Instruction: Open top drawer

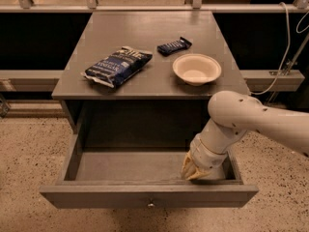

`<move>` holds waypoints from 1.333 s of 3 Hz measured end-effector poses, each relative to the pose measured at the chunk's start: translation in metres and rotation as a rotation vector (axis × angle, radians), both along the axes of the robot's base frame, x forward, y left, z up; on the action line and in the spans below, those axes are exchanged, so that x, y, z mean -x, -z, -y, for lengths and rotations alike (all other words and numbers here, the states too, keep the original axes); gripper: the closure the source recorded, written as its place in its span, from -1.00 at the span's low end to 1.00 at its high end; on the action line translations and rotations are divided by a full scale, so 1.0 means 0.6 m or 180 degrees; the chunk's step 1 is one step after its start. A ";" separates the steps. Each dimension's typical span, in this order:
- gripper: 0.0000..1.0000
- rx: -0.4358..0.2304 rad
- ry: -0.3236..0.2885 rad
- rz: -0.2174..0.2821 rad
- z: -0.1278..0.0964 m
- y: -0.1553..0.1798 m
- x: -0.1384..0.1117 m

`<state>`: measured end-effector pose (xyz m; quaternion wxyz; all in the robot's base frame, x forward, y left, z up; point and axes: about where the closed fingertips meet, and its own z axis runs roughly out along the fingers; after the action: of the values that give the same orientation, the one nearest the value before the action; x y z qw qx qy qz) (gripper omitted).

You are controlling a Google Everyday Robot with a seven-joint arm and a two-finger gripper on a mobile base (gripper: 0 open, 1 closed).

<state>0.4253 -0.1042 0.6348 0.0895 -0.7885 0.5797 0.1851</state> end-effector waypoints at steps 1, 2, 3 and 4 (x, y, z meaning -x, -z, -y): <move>0.68 0.0000 0.0000 0.0000 0.000 0.000 -0.001; 0.62 -0.0277 0.0188 0.0174 0.022 -0.038 -0.005; 0.50 -0.0754 0.0497 0.0568 0.059 -0.106 -0.023; 0.24 -0.0973 0.0829 0.0832 0.093 -0.156 -0.031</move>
Offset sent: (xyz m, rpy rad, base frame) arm 0.0107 -0.0455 0.0761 0.2699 -0.1716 -0.1865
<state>0.4437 -0.1598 0.7285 0.3052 -0.7016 0.6253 0.1539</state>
